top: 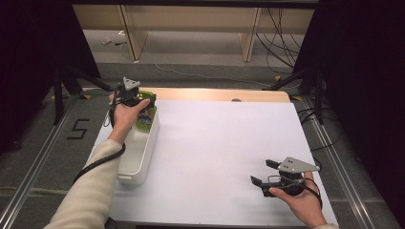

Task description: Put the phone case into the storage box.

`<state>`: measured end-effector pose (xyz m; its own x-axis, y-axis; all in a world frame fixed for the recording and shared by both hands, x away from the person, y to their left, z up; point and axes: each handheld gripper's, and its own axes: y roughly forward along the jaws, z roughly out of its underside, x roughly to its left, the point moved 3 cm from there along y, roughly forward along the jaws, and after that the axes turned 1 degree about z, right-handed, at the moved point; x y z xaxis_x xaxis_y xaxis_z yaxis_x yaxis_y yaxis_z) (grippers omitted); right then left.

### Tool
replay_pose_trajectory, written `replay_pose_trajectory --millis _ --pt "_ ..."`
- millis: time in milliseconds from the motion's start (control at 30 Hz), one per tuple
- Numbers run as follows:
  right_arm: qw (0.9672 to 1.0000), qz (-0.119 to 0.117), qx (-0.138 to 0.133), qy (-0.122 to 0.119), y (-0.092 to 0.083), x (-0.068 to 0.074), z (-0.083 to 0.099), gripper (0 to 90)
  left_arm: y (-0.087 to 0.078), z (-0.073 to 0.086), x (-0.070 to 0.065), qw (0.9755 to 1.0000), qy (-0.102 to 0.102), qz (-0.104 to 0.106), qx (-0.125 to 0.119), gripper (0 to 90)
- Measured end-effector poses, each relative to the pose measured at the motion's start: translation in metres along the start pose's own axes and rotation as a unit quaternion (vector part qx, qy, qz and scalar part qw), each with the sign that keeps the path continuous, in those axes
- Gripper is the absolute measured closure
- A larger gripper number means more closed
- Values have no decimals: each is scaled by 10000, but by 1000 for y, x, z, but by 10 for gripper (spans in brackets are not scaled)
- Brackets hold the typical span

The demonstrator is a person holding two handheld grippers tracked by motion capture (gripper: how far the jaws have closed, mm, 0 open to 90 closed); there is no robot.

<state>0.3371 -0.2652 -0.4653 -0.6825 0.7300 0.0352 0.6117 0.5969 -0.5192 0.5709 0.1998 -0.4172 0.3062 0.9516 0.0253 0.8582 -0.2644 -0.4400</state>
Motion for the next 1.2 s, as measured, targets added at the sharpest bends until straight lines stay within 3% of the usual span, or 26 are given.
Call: replay_pose_trajectory --millis 1200 --pt "10000 -3 -2 0 0 0 0 165 3 7 -1 9998 4 28 211 153"
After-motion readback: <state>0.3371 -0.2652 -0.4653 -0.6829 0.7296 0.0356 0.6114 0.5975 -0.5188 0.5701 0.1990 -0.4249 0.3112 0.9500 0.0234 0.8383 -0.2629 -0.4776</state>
